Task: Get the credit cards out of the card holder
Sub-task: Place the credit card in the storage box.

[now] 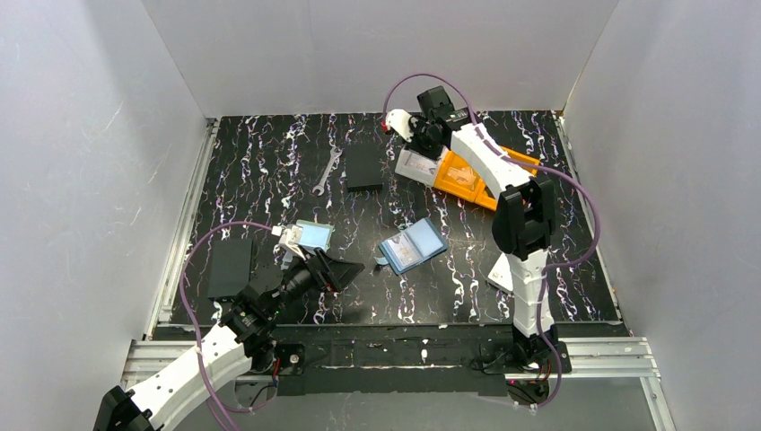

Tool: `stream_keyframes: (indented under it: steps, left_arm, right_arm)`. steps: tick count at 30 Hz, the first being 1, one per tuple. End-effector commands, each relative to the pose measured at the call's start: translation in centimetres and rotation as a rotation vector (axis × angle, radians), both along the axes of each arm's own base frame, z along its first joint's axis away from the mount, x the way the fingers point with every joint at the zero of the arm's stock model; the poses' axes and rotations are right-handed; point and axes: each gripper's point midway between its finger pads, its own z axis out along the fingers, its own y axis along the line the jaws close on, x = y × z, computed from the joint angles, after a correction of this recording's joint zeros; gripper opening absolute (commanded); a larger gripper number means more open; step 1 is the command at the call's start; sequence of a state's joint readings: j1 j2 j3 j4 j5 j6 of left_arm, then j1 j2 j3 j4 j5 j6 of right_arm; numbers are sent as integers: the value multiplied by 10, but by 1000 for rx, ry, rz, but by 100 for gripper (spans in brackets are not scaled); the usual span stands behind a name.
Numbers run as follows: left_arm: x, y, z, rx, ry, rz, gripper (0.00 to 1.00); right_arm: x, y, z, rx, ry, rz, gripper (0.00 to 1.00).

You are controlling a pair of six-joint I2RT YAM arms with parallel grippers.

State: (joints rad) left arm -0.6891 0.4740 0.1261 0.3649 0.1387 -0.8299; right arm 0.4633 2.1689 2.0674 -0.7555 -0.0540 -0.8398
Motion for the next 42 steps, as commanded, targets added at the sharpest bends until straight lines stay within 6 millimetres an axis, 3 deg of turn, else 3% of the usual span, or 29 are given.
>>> stream_keyframes:
  steps: [1, 17, 28, 34, 36, 38, 42]
  left_arm:
    - [2, 2, 5, 5, -24, 7, 98]
    - [2, 1, 5, 11, -22, 2, 98]
    - [3, 0, 2, 24, -7, 2, 98]
    - [2, 0, 0, 23, -1, 0, 98]
    - [2, 0, 1, 16, -2, -2, 98]
    - [1, 0, 2, 10, -2, -4, 98]
    - [0, 0, 2, -1, 1, -2, 98]
  right_arm:
    - [17, 4, 8, -5, -50, 9, 4]
    - [33, 8, -34, -57, -4, 17, 6]
    - [32, 13, -57, -53, 43, 32, 8]
    - [37, 14, -56, -53, 24, 27, 12]
    - [48, 13, -50, -48, -21, -5, 21]
    - [65, 5, -39, -65, -97, -84, 33]
    - [86, -9, -4, -40, -215, -198, 45]
